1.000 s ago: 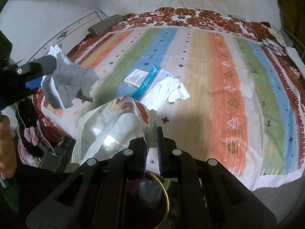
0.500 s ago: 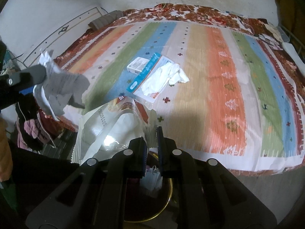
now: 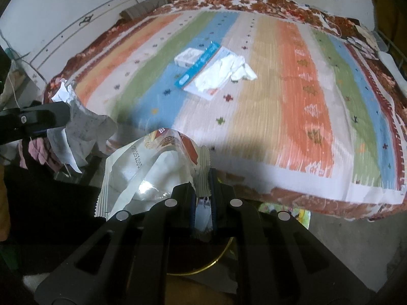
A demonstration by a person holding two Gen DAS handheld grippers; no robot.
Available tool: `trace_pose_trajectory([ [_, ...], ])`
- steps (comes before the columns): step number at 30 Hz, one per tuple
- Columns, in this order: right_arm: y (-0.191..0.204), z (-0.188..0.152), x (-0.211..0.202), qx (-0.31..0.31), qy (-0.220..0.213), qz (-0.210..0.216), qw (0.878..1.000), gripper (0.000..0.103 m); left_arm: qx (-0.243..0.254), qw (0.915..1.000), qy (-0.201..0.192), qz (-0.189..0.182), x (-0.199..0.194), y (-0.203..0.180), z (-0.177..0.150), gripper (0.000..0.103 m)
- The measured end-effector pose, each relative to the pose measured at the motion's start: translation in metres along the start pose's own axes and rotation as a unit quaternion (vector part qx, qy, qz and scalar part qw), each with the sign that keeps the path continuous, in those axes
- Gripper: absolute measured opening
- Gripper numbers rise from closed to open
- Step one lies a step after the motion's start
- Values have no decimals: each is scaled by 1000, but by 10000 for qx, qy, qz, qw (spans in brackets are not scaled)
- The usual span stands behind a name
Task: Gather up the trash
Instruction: 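Carry the leaflet and packet over the gold-rimmed bin with both tools, then open both tools to drop the leaflet and packet into the bin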
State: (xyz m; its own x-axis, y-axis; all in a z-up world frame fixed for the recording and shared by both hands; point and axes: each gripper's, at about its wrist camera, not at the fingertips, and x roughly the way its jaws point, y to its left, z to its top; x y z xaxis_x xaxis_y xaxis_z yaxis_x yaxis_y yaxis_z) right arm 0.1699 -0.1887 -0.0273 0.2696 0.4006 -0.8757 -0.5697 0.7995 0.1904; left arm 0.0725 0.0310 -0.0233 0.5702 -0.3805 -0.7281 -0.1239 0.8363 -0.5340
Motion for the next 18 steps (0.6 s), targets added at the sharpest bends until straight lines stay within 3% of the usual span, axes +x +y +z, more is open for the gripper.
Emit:
trace_pose_trajectory([
  [10, 14, -29, 40, -215, 779, -387, 9960, 9, -149, 9959, 661, 592, 36, 8, -22, 40],
  [18, 9, -35, 68, -31, 1287, -362, 9910, 9, -533, 9886, 1057, 933, 61, 28, -23, 40],
])
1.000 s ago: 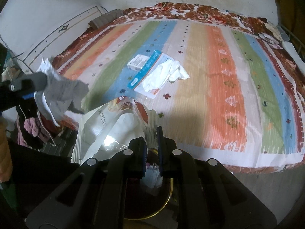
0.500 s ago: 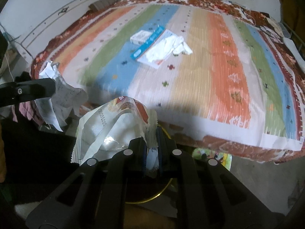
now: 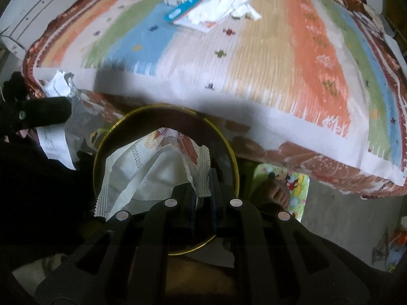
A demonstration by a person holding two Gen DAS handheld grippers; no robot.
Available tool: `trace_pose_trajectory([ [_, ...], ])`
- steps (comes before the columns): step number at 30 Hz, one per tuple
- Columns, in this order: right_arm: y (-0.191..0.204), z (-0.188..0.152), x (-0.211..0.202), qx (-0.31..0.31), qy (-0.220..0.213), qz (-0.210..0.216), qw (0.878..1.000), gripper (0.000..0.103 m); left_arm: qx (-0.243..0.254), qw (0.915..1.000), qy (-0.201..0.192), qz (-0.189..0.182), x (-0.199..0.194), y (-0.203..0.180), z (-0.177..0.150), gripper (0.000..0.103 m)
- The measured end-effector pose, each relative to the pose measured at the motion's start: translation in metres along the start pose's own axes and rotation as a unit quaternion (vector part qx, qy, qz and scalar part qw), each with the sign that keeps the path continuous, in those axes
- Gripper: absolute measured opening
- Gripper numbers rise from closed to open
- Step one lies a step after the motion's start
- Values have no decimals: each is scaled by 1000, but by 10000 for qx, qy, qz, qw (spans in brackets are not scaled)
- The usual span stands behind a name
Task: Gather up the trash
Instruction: 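Open both tools to drop the leaflet and packet into the bin, then move both open tools back toward the blue-printed package and white tissue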
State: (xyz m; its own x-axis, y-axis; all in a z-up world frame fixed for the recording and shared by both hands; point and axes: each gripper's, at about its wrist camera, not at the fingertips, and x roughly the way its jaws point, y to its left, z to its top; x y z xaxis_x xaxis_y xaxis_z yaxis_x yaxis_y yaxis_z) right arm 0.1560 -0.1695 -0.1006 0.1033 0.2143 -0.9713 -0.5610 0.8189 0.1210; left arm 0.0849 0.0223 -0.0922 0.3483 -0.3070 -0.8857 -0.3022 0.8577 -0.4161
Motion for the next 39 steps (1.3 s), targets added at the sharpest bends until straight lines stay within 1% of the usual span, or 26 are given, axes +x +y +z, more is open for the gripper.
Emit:
trace_pose_trajectory([
  [6, 1, 1, 16, 108, 269, 94, 9995, 9, -26, 9996, 205, 192, 15, 1, 1, 40],
  [11, 1, 2, 23, 165, 367, 121, 9991, 9, -19, 9991, 307, 303, 23, 0, 1, 40],
  [13, 0, 2, 24, 200, 408, 148, 9989, 9, -35, 9991, 320, 264, 24, 0, 1, 42],
  [14, -1, 2, 25, 222, 423, 171, 9987, 11, -46, 9992, 314, 255, 23, 0, 2, 45],
  [15, -1, 2, 26, 242, 448, 209, 9985, 16, -77, 9992, 311, 217, 23, 1, 3, 53],
  [17, -2, 2, 26, 262, 445, 252, 9984, 23, -120, 9993, 275, 232, 22, 3, 4, 60],
  [18, -3, 2, 26, 266, 436, 257, 9984, 27, -140, 9993, 248, 258, 21, 4, 4, 60],
  [20, -3, 2, 25, 276, 412, 280, 9984, 32, -175, 9993, 234, 239, 20, 5, 5, 60],
  [24, -5, 3, 20, 330, 322, 329, 9984, 38, -183, 9995, 142, 202, 16, 5, 6, 60],
  [29, -7, 5, 13, 415, 183, 400, 9982, 42, -205, 9996, -7, 190, 10, 4, 7, 61],
  [31, -7, 6, 8, 439, 64, 386, 9983, 47, -215, 9996, -65, 190, 7, 5, 7, 62],
  [32, -8, 6, 6, 451, 11, 367, 9983, 51, -219, 9995, -100, 184, 5, 5, 8, 63],
  [33, -8, 7, 4, 471, -43, 344, 9983, 52, -221, 9994, -176, 188, 2, 5, 8, 66],
  [37, -11, 9, -6, 582, -270, 437, 9970, 54, -273, 9984, -469, 184, -8, 7, 11, 74],
  [39, -13, 10, -14, 625, -458, 430, 9961, 60, -284, 9976, -607, 192, -13, 7, 13, 80],
])
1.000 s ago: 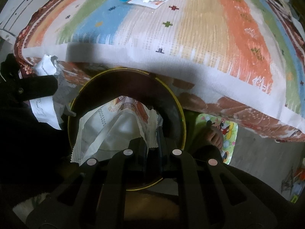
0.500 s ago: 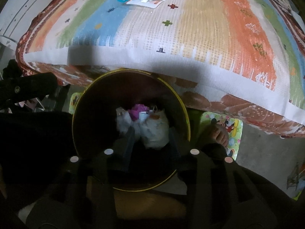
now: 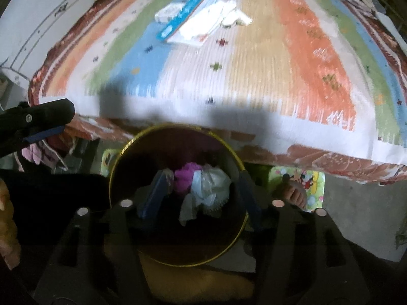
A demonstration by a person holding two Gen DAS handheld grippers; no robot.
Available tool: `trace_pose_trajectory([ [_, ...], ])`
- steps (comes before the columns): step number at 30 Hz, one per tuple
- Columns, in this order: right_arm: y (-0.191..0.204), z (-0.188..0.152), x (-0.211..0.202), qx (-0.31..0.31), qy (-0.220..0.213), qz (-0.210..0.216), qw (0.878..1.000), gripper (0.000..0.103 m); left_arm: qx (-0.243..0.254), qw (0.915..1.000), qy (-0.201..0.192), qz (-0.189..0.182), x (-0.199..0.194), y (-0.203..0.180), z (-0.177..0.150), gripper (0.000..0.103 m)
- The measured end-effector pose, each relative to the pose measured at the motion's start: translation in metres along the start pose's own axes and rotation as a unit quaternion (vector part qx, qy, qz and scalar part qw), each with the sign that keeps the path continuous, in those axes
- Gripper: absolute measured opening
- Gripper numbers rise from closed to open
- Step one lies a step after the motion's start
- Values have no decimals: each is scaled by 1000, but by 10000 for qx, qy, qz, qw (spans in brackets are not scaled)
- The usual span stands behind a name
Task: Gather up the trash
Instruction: 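Move both open tools back toward the blue-printed package and white tissue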
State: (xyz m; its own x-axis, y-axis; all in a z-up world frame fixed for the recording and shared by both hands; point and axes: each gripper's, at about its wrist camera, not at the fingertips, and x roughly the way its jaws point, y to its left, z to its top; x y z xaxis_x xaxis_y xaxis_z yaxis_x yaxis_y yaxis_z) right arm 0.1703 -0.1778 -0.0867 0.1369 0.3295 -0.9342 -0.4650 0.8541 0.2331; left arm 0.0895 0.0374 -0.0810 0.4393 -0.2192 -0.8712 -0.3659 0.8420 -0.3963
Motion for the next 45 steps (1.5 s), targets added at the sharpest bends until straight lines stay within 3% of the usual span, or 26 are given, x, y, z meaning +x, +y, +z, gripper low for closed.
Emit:
trace_pose_trajectory([
  [7, -4, 10, -20, 45, -396, 137, 9991, 68, -11, 9995, -329, 1, -12, 2, 10, 88],
  [12, -3, 21, -34, -88, -703, 1, 9975, 74, 38, 9988, -498, 21, -19, 2, 23, 93],
  [26, -13, 59, -57, -103, -1175, 132, 9929, 94, 484, 9976, -427, 244, -14, -5, 57, 97],
  [33, -13, 78, -53, -88, -1167, 258, 9928, 94, 594, 9963, -471, 394, -11, -5, 79, 97],
  [45, -19, 127, -40, -26, -1142, 385, 9927, 94, 823, 9961, -227, 244, 11, 4, 132, 97],
])
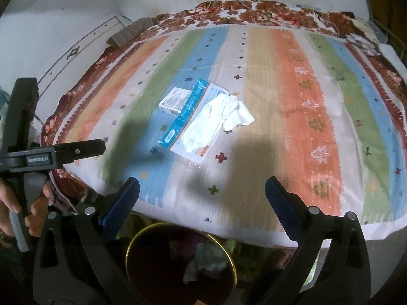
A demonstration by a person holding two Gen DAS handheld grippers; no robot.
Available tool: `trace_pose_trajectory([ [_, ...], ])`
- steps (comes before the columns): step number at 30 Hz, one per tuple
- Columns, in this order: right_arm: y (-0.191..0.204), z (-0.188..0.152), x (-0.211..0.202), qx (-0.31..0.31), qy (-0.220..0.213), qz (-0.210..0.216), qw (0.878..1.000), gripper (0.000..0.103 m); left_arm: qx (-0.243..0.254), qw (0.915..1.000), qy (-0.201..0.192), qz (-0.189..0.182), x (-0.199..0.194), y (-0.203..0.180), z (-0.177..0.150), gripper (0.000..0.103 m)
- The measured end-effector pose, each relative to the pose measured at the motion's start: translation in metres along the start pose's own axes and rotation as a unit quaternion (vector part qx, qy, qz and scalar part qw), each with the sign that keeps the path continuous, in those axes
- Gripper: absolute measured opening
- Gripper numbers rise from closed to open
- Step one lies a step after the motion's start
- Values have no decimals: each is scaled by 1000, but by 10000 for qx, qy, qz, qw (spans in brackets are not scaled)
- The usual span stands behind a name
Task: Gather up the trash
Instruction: 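Move both open tools back toward the blue-printed package and white tissue, then grasp the white tissue with the right tool while the left tool grasps the blue-printed package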
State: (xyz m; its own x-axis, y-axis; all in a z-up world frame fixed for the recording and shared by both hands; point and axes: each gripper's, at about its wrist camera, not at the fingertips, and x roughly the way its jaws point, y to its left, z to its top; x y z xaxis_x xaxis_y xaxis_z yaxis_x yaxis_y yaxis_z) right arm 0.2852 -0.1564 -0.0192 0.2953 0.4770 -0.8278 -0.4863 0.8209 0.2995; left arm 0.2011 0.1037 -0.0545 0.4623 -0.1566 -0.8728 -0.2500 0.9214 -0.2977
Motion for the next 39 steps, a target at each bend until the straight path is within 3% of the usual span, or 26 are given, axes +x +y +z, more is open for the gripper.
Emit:
trace_pose_trajectory([
  [17, -3, 37, 61, 273, 297, 363, 9985, 93, -117, 9963, 453, -725, 55, 29, 37, 89],
  [28, 2, 46, 94, 272, 378, 421, 9980, 90, 178, 9926, 659, -1006, 88, 47, 45, 79],
  [39, -9, 58, 141, 546, 582, 465, 9957, 82, 413, 9844, 729, -1549, 112, 44, 45, 66],
])
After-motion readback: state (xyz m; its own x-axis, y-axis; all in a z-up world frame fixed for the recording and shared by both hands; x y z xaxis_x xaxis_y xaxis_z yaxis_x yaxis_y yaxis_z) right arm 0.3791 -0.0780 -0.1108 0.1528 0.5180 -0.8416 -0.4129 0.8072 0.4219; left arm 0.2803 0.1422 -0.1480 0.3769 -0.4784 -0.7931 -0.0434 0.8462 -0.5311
